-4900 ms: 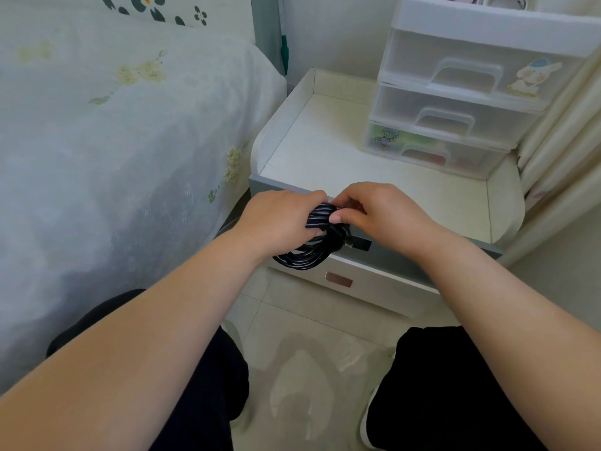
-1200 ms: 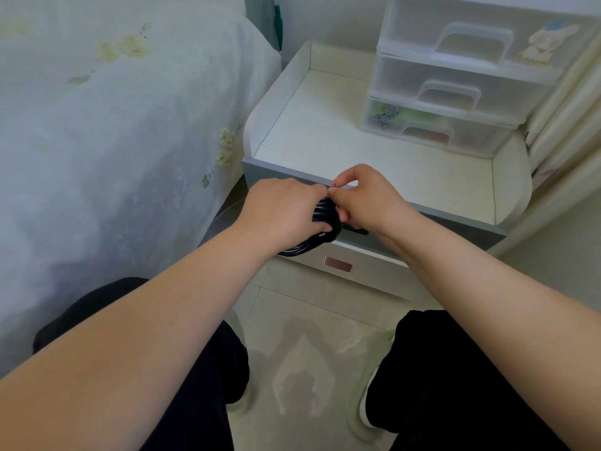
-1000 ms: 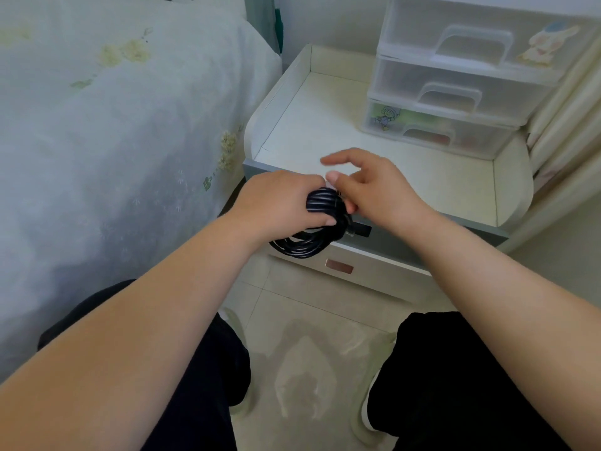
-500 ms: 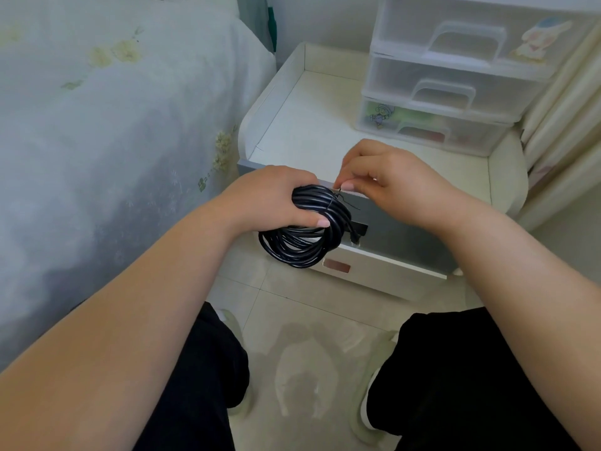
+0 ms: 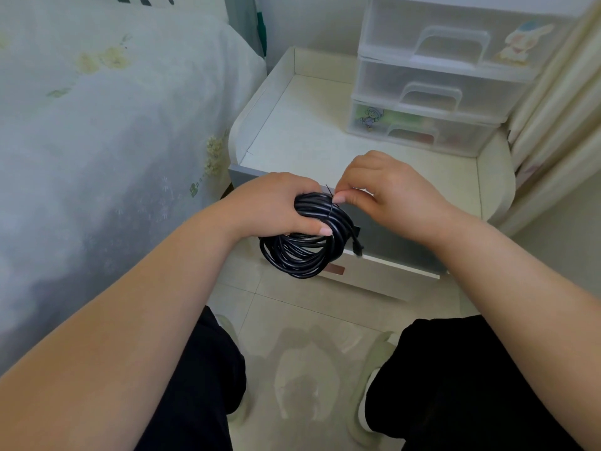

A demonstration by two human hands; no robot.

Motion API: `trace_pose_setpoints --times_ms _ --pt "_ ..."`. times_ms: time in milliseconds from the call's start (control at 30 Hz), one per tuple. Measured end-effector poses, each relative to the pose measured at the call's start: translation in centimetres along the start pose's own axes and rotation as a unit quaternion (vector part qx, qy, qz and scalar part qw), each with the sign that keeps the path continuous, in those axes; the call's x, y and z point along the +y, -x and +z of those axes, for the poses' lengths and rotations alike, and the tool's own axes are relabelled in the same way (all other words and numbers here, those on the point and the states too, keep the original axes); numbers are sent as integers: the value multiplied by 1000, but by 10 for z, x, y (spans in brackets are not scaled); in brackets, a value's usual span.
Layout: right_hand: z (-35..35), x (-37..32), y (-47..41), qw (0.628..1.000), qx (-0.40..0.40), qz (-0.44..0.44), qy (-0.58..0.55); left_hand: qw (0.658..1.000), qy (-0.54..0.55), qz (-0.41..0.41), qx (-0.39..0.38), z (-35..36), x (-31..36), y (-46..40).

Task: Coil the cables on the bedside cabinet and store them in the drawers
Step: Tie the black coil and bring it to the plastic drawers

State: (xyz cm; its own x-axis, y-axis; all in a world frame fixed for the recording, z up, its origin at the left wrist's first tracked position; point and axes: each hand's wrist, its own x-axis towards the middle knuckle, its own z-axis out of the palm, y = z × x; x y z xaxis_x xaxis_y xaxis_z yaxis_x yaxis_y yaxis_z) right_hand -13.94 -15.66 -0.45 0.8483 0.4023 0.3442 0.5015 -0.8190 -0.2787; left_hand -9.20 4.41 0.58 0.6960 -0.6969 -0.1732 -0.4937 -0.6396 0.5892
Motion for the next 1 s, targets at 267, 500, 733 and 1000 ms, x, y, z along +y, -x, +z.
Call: trace_pose_setpoints --times_ms 267,500,733,1000 --pt "-1 -3 2 987 -68 147 -14 982 -170 31 80 12 13 -12" --pt "-4 0 -8 883 -14 374 -282 938 -295 49 176 24 26 -27" --pt "-21 10 5 868 150 294 -371 987 -76 0 142 14 27 -34" --pt "-16 16 15 919 144 227 -289 991 -35 27 129 17 32 -42"
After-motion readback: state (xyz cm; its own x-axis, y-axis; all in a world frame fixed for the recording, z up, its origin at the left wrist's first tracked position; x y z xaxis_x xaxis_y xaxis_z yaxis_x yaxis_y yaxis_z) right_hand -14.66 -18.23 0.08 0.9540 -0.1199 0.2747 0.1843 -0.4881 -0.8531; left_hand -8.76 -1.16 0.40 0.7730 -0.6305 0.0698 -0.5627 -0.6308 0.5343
